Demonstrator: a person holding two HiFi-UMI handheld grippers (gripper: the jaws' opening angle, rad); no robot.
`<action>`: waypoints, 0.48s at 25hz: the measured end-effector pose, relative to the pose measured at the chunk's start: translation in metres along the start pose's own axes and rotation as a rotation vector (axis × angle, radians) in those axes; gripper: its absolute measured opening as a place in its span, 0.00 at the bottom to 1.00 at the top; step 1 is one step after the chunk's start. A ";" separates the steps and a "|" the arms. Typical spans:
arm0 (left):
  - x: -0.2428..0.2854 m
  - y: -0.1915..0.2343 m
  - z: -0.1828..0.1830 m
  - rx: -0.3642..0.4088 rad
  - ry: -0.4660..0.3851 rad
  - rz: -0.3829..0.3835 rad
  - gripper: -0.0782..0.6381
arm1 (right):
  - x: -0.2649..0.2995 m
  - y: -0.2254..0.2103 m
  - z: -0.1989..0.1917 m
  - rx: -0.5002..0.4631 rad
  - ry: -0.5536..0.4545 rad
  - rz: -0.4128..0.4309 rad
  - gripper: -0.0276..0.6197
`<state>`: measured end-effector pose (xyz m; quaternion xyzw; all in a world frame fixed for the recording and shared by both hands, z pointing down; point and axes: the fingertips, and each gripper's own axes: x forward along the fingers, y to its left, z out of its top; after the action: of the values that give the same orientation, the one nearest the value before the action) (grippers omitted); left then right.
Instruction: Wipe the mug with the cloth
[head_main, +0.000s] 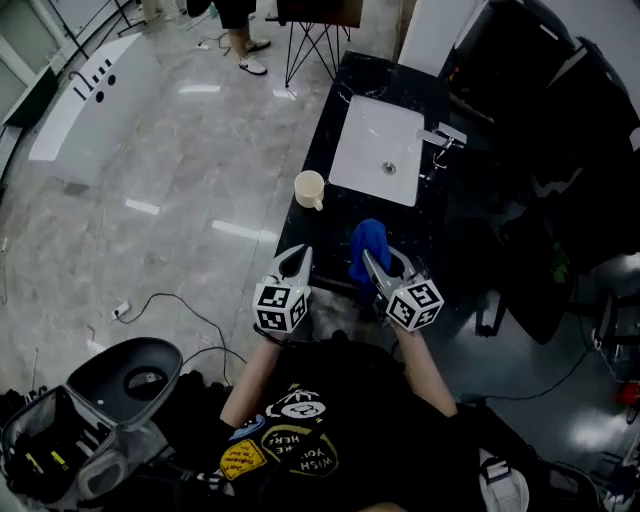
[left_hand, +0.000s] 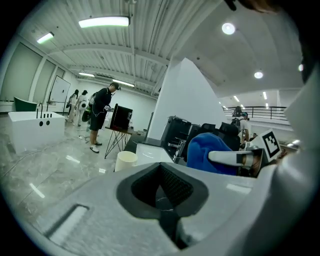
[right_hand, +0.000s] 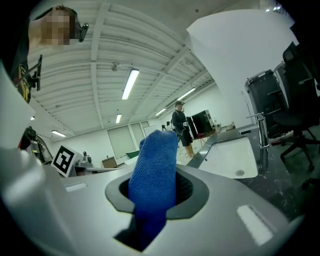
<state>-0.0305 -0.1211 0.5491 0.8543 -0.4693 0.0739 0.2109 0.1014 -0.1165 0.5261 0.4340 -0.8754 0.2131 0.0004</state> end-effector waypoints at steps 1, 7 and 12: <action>-0.011 -0.018 0.000 0.011 -0.017 0.007 0.12 | -0.016 0.007 0.003 -0.006 -0.014 0.008 0.18; -0.053 -0.078 -0.009 0.056 -0.075 0.060 0.12 | -0.085 0.023 0.007 -0.091 -0.071 -0.011 0.18; -0.075 -0.101 0.007 0.080 -0.118 0.055 0.12 | -0.110 0.047 0.005 -0.091 -0.106 -0.007 0.17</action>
<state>0.0117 -0.0187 0.4891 0.8518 -0.5008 0.0477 0.1463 0.1349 -0.0095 0.4836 0.4470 -0.8815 0.1498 -0.0255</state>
